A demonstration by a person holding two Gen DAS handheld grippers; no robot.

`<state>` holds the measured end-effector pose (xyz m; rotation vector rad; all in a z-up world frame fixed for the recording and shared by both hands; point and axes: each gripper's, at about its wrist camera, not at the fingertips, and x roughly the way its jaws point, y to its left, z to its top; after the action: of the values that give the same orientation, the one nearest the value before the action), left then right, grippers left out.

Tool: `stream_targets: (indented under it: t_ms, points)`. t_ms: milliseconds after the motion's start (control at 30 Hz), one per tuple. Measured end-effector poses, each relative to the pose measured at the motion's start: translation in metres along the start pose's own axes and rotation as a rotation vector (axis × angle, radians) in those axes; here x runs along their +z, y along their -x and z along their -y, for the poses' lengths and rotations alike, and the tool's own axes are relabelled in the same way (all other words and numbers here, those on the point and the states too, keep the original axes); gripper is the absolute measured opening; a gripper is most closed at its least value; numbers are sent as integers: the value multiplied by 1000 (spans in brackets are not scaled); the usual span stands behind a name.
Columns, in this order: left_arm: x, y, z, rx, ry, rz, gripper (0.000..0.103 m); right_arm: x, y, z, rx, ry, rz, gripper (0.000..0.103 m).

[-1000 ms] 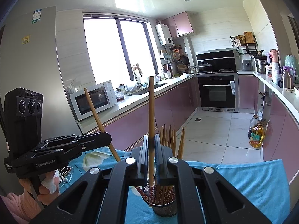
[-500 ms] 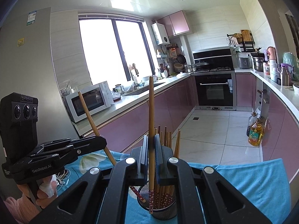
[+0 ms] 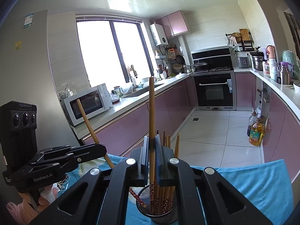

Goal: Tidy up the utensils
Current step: 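Push both chopsticks down into the mesh cup with both grippers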

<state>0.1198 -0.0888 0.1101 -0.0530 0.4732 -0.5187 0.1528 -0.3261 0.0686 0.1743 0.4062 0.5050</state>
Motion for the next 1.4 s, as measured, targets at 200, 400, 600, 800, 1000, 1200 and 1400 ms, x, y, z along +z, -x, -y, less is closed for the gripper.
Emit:
stream_targets:
  t_ms: [200, 400, 600, 800, 1000, 1200, 1400]
  points:
    - [-3, -6, -5, 5, -2, -12, 7, -5, -7, 0, -4, 1, -23, 6]
    - [-6, -14, -10, 7, -1, -30, 7, -10, -11, 0, -7, 6, -43, 6]
    - [-10, -20, -17, 9, 4, -43, 7, -14, -13, 3, -12, 4, -62, 6]
    - [-14, -27, -21, 13, 3, -59, 7, -19, -14, 3, -14, 5, -75, 6]
    - [-19, -34, -26, 12, 3, -79, 7, -23, -18, 3, -19, 9, -95, 6]
    - [-25, -43, -27, 19, 2, -103, 7, -30, -22, 2, -20, 8, -119, 6]
    - [-29, -52, -29, 26, 0, -124, 7, -35, -28, 2, -20, 8, -141, 6]
